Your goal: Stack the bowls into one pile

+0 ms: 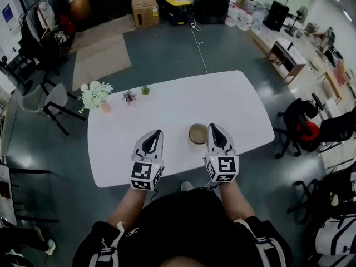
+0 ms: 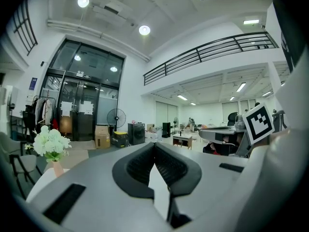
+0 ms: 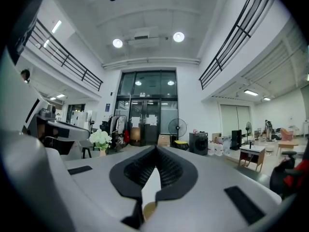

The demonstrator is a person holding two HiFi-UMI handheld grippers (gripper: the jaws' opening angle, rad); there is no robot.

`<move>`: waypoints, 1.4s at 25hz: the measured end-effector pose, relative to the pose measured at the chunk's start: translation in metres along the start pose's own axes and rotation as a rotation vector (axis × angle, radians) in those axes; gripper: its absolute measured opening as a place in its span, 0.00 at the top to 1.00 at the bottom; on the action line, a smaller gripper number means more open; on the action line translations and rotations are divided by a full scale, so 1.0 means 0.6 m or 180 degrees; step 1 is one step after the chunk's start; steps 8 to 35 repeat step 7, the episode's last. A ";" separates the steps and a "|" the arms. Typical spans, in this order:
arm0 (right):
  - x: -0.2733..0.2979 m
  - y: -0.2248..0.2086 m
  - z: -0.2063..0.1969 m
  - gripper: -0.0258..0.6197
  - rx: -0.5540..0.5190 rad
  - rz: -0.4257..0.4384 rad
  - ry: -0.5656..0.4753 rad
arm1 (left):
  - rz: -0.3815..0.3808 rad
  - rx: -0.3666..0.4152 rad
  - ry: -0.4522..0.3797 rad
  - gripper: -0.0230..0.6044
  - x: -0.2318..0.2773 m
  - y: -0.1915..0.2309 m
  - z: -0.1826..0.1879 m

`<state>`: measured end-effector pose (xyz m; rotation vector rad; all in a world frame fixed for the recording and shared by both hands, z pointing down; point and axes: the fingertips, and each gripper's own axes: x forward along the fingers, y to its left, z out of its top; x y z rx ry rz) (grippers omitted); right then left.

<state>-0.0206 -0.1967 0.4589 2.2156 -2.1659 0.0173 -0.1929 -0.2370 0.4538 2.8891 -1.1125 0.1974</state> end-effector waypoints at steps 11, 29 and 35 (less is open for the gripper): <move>0.011 -0.010 -0.001 0.94 0.0077 0.0049 0.0021 | 0.0034 -0.0018 0.0049 0.94 0.014 0.004 -0.001; 0.011 -0.010 -0.001 0.94 0.0077 0.0049 0.0021 | 0.0034 -0.0018 0.0049 0.94 0.014 0.004 -0.001; 0.011 -0.010 -0.001 0.94 0.0077 0.0049 0.0021 | 0.0034 -0.0018 0.0049 0.94 0.014 0.004 -0.001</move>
